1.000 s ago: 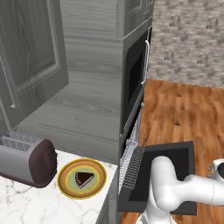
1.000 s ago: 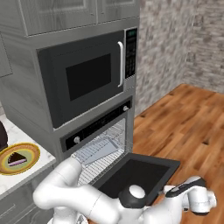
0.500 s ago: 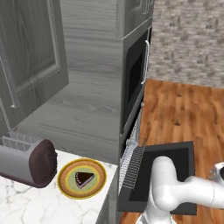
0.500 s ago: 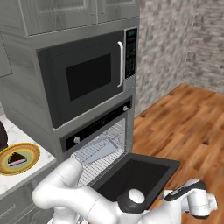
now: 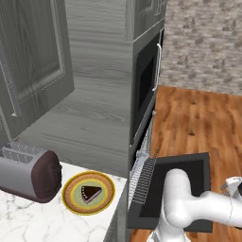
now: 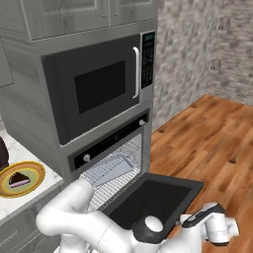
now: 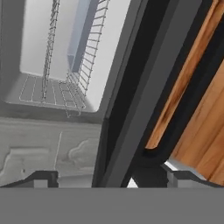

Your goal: Take the baked cake out of the oven and place it on the plate for cooling. Then close the oven door.

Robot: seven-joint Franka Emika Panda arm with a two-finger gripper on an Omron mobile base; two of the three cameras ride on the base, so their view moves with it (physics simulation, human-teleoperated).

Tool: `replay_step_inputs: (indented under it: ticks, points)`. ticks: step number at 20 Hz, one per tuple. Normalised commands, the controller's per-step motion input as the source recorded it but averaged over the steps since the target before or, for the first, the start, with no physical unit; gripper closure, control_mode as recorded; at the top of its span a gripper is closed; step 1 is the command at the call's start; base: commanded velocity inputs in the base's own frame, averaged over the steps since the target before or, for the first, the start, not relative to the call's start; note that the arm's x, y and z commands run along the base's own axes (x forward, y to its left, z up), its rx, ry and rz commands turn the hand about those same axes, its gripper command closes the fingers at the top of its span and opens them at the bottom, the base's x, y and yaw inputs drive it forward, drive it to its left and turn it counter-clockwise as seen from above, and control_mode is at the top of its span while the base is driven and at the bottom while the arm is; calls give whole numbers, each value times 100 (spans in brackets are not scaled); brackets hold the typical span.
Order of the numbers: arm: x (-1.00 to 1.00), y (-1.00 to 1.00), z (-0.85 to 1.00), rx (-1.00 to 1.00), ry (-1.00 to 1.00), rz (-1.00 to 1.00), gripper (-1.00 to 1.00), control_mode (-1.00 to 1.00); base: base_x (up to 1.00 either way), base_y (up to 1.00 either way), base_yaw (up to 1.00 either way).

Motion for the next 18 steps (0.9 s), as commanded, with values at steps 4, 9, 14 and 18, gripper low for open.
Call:
replay_step_inputs:
  ticks: [4, 9, 14, 18]
  points:
    - [32, 10, -77, 11, 3, 0, -100, -100, 0, 0, 0]
    - [30, 3, -78, 12, 1, 0, -100, -100, 0, 0, 0]
    - [22, 0, -76, 13, 0, 0, -100, -100, 0, 0, 0]
    - [20, 0, -73, 16, 0, 0, -100, -100, 0, 0, 0]
